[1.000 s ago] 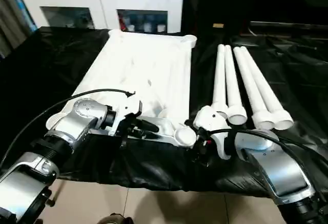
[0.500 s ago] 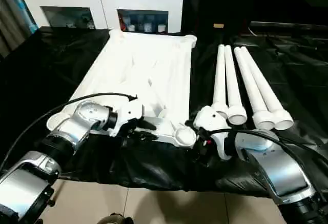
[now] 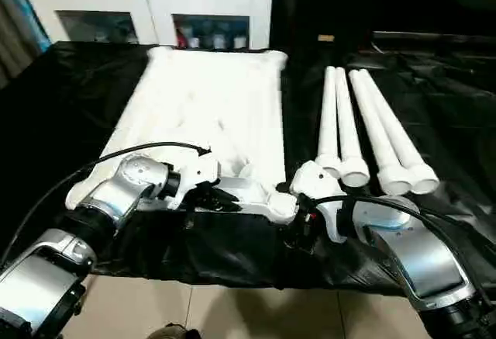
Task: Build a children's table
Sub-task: Move table base
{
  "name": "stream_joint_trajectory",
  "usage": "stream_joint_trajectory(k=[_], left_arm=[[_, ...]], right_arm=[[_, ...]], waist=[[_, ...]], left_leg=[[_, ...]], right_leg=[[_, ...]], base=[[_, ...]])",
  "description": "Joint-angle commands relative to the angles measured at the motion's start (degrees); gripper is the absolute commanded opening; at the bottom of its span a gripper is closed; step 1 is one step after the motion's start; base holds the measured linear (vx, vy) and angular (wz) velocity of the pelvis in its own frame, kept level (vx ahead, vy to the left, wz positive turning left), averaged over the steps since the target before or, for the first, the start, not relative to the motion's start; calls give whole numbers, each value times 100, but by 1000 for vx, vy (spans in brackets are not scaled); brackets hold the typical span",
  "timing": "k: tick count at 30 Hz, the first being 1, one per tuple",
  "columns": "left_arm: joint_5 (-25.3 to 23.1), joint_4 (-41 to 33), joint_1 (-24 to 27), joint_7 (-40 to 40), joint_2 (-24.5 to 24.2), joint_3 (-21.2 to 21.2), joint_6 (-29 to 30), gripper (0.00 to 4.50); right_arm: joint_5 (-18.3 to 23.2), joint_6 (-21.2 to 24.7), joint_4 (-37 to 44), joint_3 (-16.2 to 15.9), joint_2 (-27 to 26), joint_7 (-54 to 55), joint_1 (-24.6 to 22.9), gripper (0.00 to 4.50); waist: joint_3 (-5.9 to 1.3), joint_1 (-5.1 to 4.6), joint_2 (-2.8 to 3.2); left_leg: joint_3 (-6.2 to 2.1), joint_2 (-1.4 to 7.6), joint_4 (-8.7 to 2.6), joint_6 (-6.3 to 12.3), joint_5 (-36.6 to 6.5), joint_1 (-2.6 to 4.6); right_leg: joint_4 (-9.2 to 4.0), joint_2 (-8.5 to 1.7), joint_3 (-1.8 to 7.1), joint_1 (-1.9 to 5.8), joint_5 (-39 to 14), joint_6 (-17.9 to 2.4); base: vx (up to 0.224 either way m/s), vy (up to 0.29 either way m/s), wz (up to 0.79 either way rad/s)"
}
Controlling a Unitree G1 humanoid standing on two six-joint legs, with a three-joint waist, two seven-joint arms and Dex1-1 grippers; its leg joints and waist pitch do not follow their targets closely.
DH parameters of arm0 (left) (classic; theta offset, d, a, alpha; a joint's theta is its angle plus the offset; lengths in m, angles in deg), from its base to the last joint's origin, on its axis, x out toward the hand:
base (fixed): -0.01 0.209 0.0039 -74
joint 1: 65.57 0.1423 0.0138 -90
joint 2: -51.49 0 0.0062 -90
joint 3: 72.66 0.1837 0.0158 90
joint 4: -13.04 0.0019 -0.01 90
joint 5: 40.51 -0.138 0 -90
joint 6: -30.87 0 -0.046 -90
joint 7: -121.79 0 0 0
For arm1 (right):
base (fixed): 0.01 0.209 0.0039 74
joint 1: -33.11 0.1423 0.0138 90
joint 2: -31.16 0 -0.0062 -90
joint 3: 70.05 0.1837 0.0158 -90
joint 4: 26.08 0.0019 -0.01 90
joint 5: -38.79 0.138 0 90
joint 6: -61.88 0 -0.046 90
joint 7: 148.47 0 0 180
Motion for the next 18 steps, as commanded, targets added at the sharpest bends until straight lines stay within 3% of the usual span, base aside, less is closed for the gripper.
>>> stream_joint_trajectory(k=[1,5,18], left_arm=[[-160,-121,-2,428,-87,-95,158,3],[-237,-448,170,944,-62,-195,180,3],[-339,-1241,527,1447,-60,-211,747,3]], right_arm=[[-4,12,121,-28,-19,29,1,450],[-59,-20,68,11,-62,134,9,450],[-111,-52,-22,-6,-118,196,80,450]], waist=[[-397,23,-76],[-400,15,-68],[-395,18,-47]], left_leg=[[-132,357,-429,341,-992,162],[-136,362,-436,275,-1066,174],[-140,362,-447,222,-1107,175]], right_leg=[[-383,-337,169,203,-29,-1542],[-385,-320,168,203,-22,-1542],[-385,-305,169,195,-9,-1495]], base=[[0,0,0],[0,0,0],[0,0,0]])
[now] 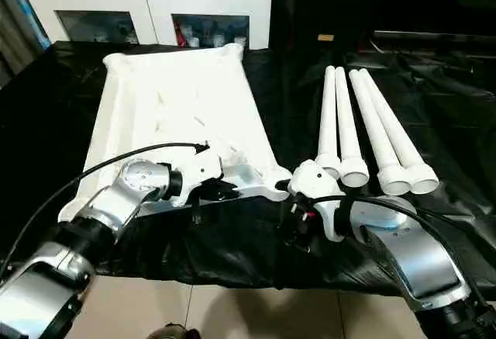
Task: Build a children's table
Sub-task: Move table base
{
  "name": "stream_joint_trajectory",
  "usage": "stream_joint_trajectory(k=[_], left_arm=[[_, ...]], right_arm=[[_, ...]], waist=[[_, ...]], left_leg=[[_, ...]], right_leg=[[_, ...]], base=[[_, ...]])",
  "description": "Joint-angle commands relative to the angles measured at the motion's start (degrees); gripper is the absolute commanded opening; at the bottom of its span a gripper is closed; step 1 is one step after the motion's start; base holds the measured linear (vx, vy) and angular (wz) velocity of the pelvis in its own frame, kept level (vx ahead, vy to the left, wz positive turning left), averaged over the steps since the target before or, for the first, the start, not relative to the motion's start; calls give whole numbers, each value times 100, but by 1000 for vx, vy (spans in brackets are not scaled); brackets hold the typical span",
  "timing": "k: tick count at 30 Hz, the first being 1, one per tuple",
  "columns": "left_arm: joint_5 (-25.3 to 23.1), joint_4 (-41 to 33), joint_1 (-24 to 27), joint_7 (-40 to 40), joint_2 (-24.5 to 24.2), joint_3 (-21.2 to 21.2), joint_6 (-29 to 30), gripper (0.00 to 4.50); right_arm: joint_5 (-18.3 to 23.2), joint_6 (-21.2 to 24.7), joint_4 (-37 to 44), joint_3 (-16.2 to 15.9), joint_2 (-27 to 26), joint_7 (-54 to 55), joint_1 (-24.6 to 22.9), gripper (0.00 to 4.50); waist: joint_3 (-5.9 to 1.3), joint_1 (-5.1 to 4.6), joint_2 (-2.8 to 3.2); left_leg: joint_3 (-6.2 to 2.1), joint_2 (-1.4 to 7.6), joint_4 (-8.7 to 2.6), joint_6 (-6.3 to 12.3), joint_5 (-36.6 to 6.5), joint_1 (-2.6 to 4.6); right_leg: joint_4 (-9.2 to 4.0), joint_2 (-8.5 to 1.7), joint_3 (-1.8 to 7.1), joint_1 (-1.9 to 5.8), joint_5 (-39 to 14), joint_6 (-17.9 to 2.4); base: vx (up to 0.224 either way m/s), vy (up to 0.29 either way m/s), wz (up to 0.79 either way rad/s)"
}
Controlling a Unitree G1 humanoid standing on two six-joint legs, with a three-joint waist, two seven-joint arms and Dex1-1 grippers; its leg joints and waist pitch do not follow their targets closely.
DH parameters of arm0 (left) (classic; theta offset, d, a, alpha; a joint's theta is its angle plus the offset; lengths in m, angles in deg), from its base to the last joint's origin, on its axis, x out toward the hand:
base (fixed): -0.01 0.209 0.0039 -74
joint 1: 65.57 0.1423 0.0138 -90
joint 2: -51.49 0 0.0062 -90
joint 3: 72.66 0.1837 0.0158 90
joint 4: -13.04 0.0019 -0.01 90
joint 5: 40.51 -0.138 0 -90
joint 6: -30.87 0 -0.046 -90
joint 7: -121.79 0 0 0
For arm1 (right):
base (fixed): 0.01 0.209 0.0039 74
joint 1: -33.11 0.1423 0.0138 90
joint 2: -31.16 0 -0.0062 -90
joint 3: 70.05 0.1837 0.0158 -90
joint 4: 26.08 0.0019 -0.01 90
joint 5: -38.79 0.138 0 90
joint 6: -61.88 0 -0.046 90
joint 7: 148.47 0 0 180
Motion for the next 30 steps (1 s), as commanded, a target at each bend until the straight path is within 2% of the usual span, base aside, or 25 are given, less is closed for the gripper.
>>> stream_joint_trajectory(k=[1,4,5,6,7,8,9,10,14,17,19,21,22,23,24,25,26,27,28,29,30], left_arm=[[-85,-314,41,228,-58,-114,233,3],[-84,-593,144,242,-54,-118,428,3],[-82,-784,230,211,-72,-81,520,3],[-83,-875,272,170,-86,-49,558,3],[-82,-924,293,150,-96,-28,585,3],[-78,-961,306,144,-99,-18,599,29],[-56,-1003,315,137,-100,-20,625,45],[-2,-1039,317,98,-96,-38,638,45],[115,-1268,328,-38,-174,-94,620,76],[189,-1404,287,81,-194,-284,522,83],[326,-1539,234,164,-206,-490,541,83],[418,-1689,241,166,-214,-579,529,83],[452,-1793,229,250,-212,-659,626,83],[469,-1910,224,318,-233,-710,681,83],[484,-1999,221,355,-249,-744,743,83],[484,-1999,221,355,-249,-744,743,83],[488,-2125,209,441,-257,-806,900,83],[493,-2158,206,460,-254,-824,947,83],[499,-2198,200,486,-246,-850,1019,112],[527,-2272,204,506,-239,-883,1101,112],[527,-2272,204,506,-239,-883,1101,118]], right_arm=[[-56,-40,-23,3,0,54,82,450],[-68,-47,-18,30,1,76,75,450],[-71,-46,-5,58,-2,95,67,450],[-77,-52,-2,77,-3,113,64,450],[-80,-56,-2,86,-3,122,64,450],[-87,-64,-5,98,1,134,64,450],[-88,-70,-8,115,2,148,63,450],[-79,-76,-10,151,-3,171,58,450],[43,-39,-5,394,-80,298,97,450],[172,197,-58,724,-280,666,306,450],[289,555,-209,1019,-520,1083,637,450],[278,803,-417,1176,-688,1426,870,450],[252,949,-672,1310,-844,1726,1096,450],[166,1055,-1005,1439,-1009,2082,1353,450],[77,1093,-1277,1519,-1125,2347,1543,450],[77,1093,-1277,1519,-1125,2347,1543,450],[-147,1106,-1938,1612,-1300,2898,1910,450],[-225,1081,-2172,1642,-1354,3093,2028,450],[-327,1043,-2491,1682,-1426,3358,2185,450],[-393,900,-2911,1739,-1525,3640,2383,450],[-393,900,-2911,1739,-1525,3640,2383,450]], waist=[[-401,11,-32],[-405,5,-46],[-401,-1,-25],[-404,-2,-32],[-400,-3,-4],[-399,-2,12],[-397,1,1],[-396,6,21],[-386,10,21],[-394,-2,34],[-397,-18,36],[-401,-22,47],[-402,-27,34],[-413,-30,54],[-425,-29,43],[-426,-22,53],[-439,-22,58],[-441,-37,64],[-459,-33,61],[-445,-25,-35],[-448,0,24]], left_leg=[[-144,359,-443,215,-1094,176],[-142,355,-434,242,-1005,170],[-145,357,-437,248,-1001,171],[-143,355,-432,255,-1004,170],[-144,357,-440,245,-1050,175],[-142,352,-438,220,-1088,180],[-144,345,-439,215,-1107,173],[-148,344,-443,207,-1120,173],[-144,343,-459,160,-1254,177],[-140,329,-458,110,-1289,189],[-149,317,-460,82,-1228,186],[-131,313,-454,15,-1183,199],[-132,308,-452,6,-1136,195],[-127,294,-443,-44,-1032,195],[-120,280,-426,-56,-923,182],[-115,277,-424,-66,-892,183],[-111,275,-414,-88,-812,191],[-111,267,-414,-126,-730,186],[-102,248,-392,-164,-631,178],[-83,247,-401,-131,-621,169],[-84,244,-393,-125,-592,169]], right_leg=[[-374,-318,170,202,38,-1498],[-369,-315,169,207,180,-1509],[-370,-307,164,201,213,-1513],[-372,-310,165,204,225,-1519],[-379,-306,164,201,184,-1519],[-388,-299,166,197,161,-1509],[-384,-298,167,205,139,-1503],[-383,-299,164,204,107,-1495],[-403,-301,167,191,-123,-1461],[-406,-289,167,173,-239,-1438],[-391,-281,158,182,-235,-1457],[-391,-266,159,160,-245,-1452],[-382,-262,159,163,-199,-1452],[-364,-263,156,148,-136,-1470],[-358,-257,156,167,-44,-1458],[-353,-254,153,159,-21,-1456],[-336,-245,152,158,80,-1443],[-323,-239,146,151,123,-1454],[-321,-238,147,165,201,-1454],[-339,-221,148,166,222,-1448],[-322,-241,148,166,187,-1459]], base=[[0,0,0],[0,0,0],[0,0,0],[0,0,0],[0,0,0],[0,0,0],[0,0,0],[0,0,0],[0,0,0],[0,0,0],[0,0,0],[0,0,0],[0,0,0],[0,0,0],[0,0,0],[0,0,0],[0,0,0],[0,0,0],[0,0,0],[0,0,0],[0,0,0]])
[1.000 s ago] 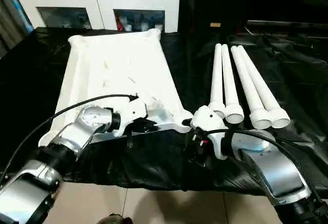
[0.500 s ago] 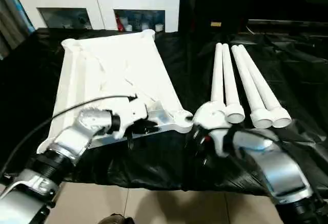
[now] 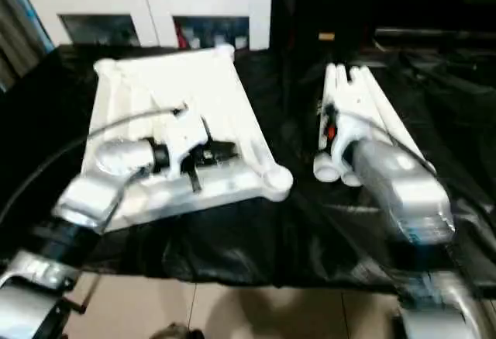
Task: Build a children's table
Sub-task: Move table base, then pick table leg
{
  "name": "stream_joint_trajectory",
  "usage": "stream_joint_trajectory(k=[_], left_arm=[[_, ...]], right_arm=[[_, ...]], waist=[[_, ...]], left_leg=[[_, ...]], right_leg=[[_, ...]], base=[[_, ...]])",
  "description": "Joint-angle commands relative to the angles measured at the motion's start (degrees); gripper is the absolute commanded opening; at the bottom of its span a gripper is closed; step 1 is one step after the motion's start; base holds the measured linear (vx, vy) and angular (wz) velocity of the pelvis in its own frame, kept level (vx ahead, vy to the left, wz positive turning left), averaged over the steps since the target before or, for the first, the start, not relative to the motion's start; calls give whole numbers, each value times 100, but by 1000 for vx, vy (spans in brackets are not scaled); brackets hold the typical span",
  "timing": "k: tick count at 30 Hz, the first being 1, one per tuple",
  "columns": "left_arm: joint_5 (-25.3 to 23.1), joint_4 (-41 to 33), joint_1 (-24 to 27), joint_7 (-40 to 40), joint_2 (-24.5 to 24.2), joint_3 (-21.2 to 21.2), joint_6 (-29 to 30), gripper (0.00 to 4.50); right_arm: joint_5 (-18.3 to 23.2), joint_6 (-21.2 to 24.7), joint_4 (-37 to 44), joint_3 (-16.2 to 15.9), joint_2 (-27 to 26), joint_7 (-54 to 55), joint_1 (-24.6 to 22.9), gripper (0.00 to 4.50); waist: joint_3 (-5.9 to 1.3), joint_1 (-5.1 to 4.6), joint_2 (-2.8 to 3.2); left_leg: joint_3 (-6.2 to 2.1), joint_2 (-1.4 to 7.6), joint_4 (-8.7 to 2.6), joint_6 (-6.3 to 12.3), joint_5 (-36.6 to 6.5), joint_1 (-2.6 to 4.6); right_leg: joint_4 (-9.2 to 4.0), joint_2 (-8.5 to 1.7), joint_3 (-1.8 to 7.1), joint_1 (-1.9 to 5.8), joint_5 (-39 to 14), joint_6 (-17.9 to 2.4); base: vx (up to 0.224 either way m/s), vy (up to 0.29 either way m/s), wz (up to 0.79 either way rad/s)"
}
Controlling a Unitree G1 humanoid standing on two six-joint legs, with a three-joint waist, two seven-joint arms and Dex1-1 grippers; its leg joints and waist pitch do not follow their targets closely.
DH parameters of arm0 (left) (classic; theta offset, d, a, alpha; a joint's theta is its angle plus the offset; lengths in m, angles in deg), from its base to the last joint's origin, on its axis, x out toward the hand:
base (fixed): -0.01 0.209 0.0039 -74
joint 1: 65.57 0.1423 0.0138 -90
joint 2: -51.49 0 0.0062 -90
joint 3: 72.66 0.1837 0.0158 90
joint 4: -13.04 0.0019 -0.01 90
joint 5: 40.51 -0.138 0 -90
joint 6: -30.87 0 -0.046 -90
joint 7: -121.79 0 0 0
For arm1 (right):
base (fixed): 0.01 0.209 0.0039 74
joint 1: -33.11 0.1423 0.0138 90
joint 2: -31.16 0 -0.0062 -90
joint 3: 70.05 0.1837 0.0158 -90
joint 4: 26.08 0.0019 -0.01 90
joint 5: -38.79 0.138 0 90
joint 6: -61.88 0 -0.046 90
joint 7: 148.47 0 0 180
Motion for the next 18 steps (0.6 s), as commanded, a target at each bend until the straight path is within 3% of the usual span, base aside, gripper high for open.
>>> stream_joint_trajectory(k=[1,2,4,7,9,11,13,14,18], left_arm=[[93,-151,-27,49,-19,-120,198,118],[203,-391,16,30,-24,-166,384,123],[241,-512,44,41,-31,-174,440,154],[320,-868,143,82,-36,-172,663,162],[346,-946,178,94,-19,-167,765,195],[356,-995,207,86,-23,-157,805,200],[340,-1168,323,107,-69,-86,956,209],[345,-1227,354,104,-90,-73,1009,237],[475,-1508,456,-2,-181,-6,1292,250]], right_arm=[[-151,-176,-472,123,-106,396,192,450],[-165,-478,-1160,194,-257,664,495,450],[-196,-601,-1503,209,-315,792,644,450],[-240,-935,-2475,233,-465,1008,1031,450],[-271,-1036,-2771,279,-504,1134,1146,450],[-295,-1096,-2917,295,-524,1193,1205,450],[-277,-1396,-3572,357,-634,1128,1460,450],[-288,-1461,-3732,357,-657,1128,1520,450],[-326,-1837,-4422,380,-657,1303,1777,450]], waist=[[-455,-12,-61],[-479,-16,-55],[-471,-17,-64],[-452,-18,-60],[-456,-21,-50],[-442,-18,-56],[-458,-23,-21],[-443,-25,-27],[-458,-17,-17]], left_leg=[[-72,236,-351,-45,-567,186],[-81,235,-345,-48,-441,174],[-71,226,-331,-16,-386,153],[-60,237,-333,42,-501,152],[-61,247,-336,30,-534,161],[-58,236,-340,39,-542,155],[-70,247,-345,-15,-655,160],[-63,242,-354,-34,-734,158],[-67,249,-349,-42,-705,171]], right_leg=[[-336,-261,158,209,277,-1415],[-299,-275,146,214,435,-1449],[-300,-260,140,219,521,-1488],[-316,-263,133,212,398,-1529],[-308,-254,133,214,347,-1497],[-322,-238,131,217,336,-1472],[-306,-254,122,209,274,-1489],[-321,-241,120,207,208,-1500],[-298,-245,113,201,329,-1530]], base=[[0,0,0],[0,0,0],[0,0,0],[0,0,0],[0,0,0],[0,0,0],[0,0,0],[0,0,0],[0,0,0]])
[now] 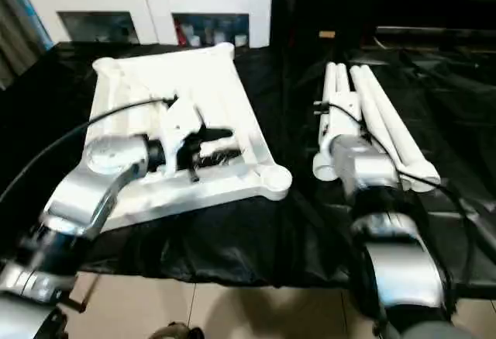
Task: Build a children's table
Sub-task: Pick table leg
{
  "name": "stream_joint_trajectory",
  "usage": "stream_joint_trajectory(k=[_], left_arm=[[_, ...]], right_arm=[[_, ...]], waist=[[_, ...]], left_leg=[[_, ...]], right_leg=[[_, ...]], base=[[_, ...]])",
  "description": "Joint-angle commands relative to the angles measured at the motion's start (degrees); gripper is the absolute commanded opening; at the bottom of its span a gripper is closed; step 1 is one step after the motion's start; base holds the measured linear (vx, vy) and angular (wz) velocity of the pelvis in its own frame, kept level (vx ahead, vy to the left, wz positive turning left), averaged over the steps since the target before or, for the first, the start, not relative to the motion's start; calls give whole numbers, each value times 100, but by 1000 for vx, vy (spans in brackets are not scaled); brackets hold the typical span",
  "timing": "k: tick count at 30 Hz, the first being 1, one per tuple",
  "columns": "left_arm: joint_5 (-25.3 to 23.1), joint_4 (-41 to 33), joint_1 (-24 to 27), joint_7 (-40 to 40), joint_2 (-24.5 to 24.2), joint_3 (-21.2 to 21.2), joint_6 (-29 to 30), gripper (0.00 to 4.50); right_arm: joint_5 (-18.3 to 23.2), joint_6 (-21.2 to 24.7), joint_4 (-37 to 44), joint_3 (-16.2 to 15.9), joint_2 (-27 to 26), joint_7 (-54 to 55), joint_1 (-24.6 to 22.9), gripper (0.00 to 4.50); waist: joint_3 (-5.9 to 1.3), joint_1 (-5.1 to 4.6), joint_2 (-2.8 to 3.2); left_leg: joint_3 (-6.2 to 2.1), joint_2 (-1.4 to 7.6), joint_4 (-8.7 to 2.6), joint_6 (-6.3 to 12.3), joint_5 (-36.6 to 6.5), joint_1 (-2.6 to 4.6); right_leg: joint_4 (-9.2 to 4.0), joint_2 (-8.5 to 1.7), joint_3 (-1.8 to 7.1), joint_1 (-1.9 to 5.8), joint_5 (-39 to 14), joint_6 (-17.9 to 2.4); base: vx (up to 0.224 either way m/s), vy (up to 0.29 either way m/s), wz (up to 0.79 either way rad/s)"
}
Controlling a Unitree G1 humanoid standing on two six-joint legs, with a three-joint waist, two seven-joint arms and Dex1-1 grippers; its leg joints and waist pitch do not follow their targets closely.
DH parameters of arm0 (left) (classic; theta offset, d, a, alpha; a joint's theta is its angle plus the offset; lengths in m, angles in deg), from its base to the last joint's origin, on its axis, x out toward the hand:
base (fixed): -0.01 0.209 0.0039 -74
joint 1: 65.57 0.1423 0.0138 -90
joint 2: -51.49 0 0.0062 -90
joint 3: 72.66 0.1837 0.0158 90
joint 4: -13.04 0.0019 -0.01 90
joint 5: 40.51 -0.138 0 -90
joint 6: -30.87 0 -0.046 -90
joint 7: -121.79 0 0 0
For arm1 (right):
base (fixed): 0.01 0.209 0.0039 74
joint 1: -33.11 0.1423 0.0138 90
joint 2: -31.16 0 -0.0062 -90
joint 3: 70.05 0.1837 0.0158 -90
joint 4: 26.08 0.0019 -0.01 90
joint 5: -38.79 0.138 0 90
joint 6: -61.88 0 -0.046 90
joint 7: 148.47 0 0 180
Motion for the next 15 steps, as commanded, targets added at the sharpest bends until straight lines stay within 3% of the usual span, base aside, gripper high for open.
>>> stream_joint_trajectory(k=[1,9,15], left_arm=[[97,-220,39,-85,-76,70,151,267],[138,-469,65,-214,-219,146,413,340],[118,-491,-46,-122,-252,168,524,387]], right_arm=[[-10,-198,-272,91,-3,132,148,450],[97,-258,-1005,324,27,77,539,450],[204,72,-1480,492,167,-134,881,450]], waist=[[-455,-6,-32],[-440,-9,-34],[-439,-1,-34]], left_leg=[[-65,226,-344,-20,-690,183],[-57,222,-348,33,-815,179],[-52,223,-337,83,-800,170]], right_leg=[[-304,-253,121,226,360,-1555],[-312,-246,114,223,228,-1586],[-300,-230,103,223,264,-1620]], base=[[0,0,0],[0,0,0],[0,0,0]])
